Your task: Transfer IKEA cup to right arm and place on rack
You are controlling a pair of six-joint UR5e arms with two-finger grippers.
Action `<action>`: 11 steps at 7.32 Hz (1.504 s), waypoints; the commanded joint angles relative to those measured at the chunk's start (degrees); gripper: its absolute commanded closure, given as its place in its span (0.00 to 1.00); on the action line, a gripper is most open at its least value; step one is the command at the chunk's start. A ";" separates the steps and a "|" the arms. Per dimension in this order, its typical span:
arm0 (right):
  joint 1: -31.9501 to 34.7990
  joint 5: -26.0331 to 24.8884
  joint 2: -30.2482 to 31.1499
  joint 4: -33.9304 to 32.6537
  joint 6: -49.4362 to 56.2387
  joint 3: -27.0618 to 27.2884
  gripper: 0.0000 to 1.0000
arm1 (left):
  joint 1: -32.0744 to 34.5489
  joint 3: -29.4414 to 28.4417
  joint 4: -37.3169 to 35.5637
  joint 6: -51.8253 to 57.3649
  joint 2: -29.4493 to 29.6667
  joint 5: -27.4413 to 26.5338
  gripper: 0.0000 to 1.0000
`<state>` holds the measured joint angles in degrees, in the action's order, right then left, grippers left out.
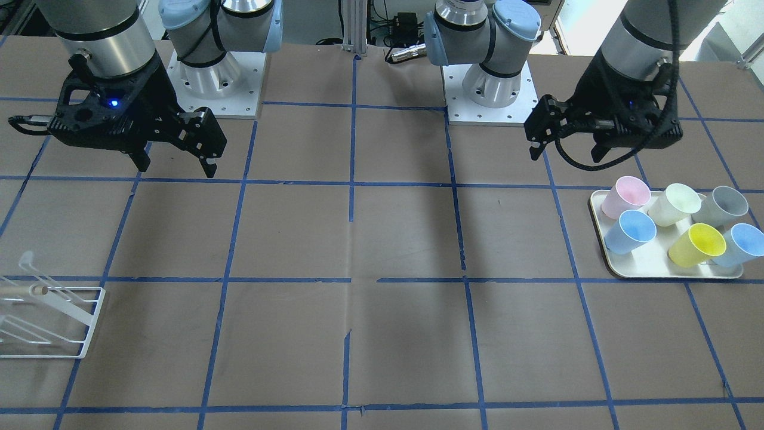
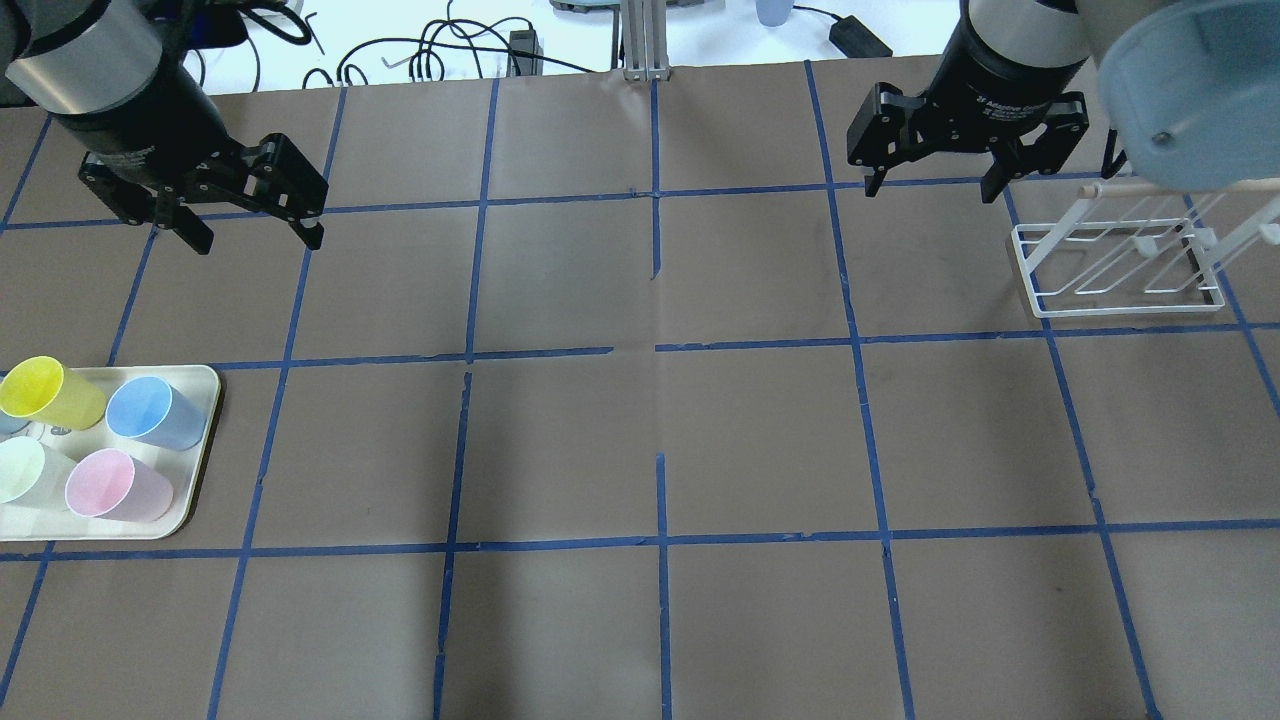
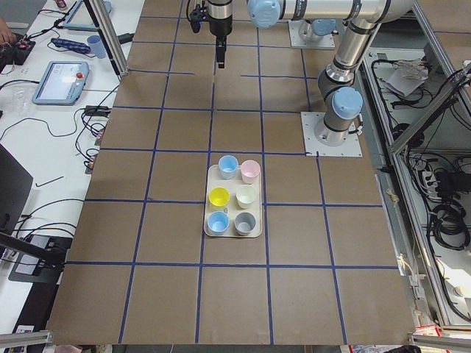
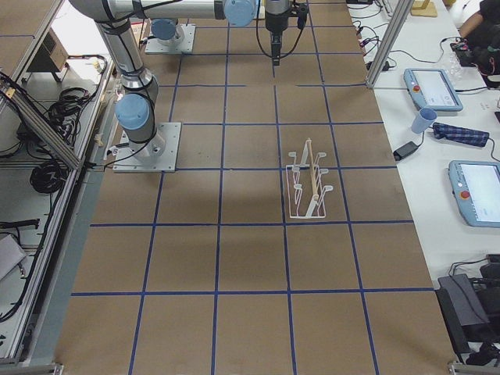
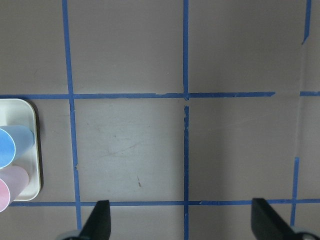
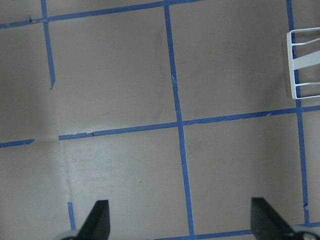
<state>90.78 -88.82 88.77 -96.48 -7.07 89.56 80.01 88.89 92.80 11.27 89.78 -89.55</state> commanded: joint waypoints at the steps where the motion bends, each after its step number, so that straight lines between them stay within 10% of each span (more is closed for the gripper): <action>1: -0.07 -0.04 0.00 0.16 0.04 0.00 0.00 | -9.13 0.67 -0.43 12.92 2.23 0.25 0.00; 11: 0.01 -0.04 0.09 0.16 0.13 -0.09 0.00 | -36.94 -0.91 -21.50 61.41 22.78 -0.10 0.00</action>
<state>90.79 -88.86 88.87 -96.29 -6.98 89.48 44.18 88.08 74.38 70.75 109.66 -89.66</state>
